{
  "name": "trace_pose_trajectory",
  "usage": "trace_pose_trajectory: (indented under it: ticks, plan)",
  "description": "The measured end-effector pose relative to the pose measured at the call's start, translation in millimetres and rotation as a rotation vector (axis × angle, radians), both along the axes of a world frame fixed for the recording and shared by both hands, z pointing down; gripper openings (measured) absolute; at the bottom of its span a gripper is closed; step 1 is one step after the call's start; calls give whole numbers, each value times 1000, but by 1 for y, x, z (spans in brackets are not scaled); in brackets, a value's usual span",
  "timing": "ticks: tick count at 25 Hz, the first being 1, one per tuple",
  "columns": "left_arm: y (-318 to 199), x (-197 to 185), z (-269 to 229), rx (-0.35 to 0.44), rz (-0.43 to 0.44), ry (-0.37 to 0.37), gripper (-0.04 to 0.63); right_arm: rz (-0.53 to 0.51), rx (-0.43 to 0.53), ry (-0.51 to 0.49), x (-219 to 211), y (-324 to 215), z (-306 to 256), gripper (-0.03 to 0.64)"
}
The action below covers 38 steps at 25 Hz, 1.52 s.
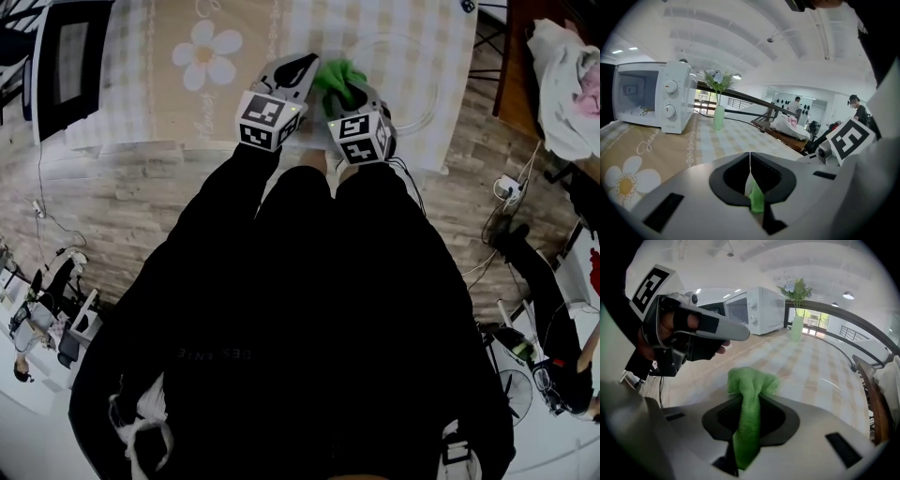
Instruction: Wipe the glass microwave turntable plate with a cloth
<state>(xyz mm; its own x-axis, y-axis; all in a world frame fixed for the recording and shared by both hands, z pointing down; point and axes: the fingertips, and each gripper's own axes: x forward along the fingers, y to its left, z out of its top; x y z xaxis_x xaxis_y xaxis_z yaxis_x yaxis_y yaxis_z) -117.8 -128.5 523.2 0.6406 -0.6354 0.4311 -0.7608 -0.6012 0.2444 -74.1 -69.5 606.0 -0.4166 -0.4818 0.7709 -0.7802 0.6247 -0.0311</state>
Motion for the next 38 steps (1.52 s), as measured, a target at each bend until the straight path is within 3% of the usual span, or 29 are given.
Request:
trace_pose_trajectory:
  ticks: [10,26,38]
  plan:
    - [23,12,1,-6,-43,-6,21,81,-12,-13,41,5,4,89]
    - [54,87,-2,-12,38,-4,21,266,-22,-14,153,6,3,89]
    - [62,103,-3,-2,29,-6,21,397,2,7,233,5,6,89]
